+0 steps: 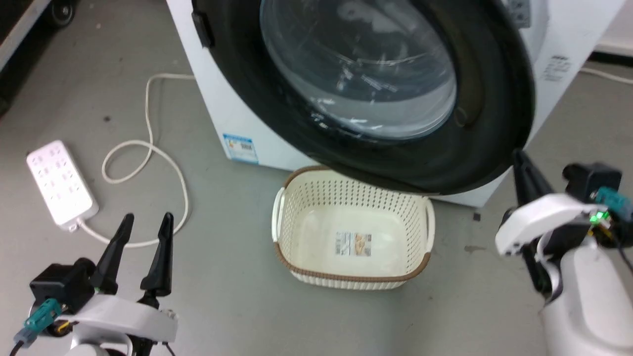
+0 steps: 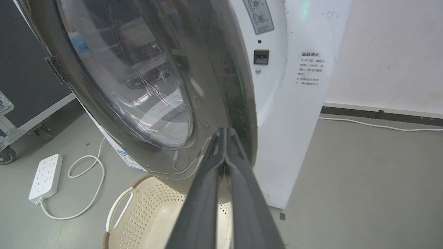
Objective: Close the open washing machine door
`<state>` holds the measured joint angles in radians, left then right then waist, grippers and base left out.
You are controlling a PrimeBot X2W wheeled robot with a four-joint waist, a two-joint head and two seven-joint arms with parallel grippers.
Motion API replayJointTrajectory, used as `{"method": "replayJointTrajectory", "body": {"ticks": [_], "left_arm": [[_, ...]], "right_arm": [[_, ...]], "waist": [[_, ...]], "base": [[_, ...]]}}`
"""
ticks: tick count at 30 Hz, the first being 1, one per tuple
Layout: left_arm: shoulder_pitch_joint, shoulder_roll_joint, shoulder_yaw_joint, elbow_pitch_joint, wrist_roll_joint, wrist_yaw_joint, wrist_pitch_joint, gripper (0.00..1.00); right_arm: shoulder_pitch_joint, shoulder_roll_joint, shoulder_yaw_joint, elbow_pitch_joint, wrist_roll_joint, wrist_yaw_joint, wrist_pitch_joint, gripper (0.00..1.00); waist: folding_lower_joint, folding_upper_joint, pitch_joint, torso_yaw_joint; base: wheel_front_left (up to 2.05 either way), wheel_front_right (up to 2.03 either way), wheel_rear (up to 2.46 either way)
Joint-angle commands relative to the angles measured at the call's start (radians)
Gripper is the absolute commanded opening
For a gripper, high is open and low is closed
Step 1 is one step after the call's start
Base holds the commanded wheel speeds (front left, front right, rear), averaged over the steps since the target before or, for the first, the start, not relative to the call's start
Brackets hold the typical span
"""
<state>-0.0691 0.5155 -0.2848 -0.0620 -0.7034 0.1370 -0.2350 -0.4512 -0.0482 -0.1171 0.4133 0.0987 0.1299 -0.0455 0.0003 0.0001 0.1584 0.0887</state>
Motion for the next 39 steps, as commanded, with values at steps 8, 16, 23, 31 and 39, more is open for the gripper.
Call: {"method": "replayJointTrajectory", "body": {"ticks": [8, 16, 23, 31, 39], "left_arm": [[-0.074, -0.012, -0.013, 0.015, 0.016, -0.031, -0.011, 1.0], [-0.124, -0.014, -0.017, 0.031, 0.021, -0.058, -0.014, 1.0], [-0.141, -0.02, -0.015, 0.042, 0.019, -0.074, -0.018, 1.0], [-0.15, -0.024, -0.002, 0.056, 0.022, -0.087, -0.022, 1.0], [-0.157, -0.032, 0.009, 0.062, 0.032, -0.092, -0.024, 1.0]], "right_arm": [[-0.175, -0.002, -0.102, 0.109, -0.094, 0.001, -0.031, 0.0], [-0.333, -0.002, -0.201, 0.17, -0.222, 0.001, -0.026, 0.0], [-0.418, -0.002, -0.27, 0.176, -0.315, 0.001, -0.009, 0.0], [-0.484, -0.002, -0.308, 0.17, -0.39, 0.001, 0.001, 0.0], [-0.529, -0.002, -0.343, 0.164, -0.413, 0.001, 0.009, 0.0]], "waist": [[-0.0003, -0.0001, 0.09, 0.028], [-0.0003, -0.0001, 0.159, 0.039], [-0.0003, -0.0001, 0.198, 0.052], [-0.0003, -0.0001, 0.231, 0.059], [-0.0003, -0.0001, 0.246, 0.056]], "base": [[0.0, 0.0, 0.0], [0.0, 0.0, 0.0], [0.0, 0.0, 0.0], [0.0, 0.0, 0.0], [0.0, 0.0, 0.0]]}}
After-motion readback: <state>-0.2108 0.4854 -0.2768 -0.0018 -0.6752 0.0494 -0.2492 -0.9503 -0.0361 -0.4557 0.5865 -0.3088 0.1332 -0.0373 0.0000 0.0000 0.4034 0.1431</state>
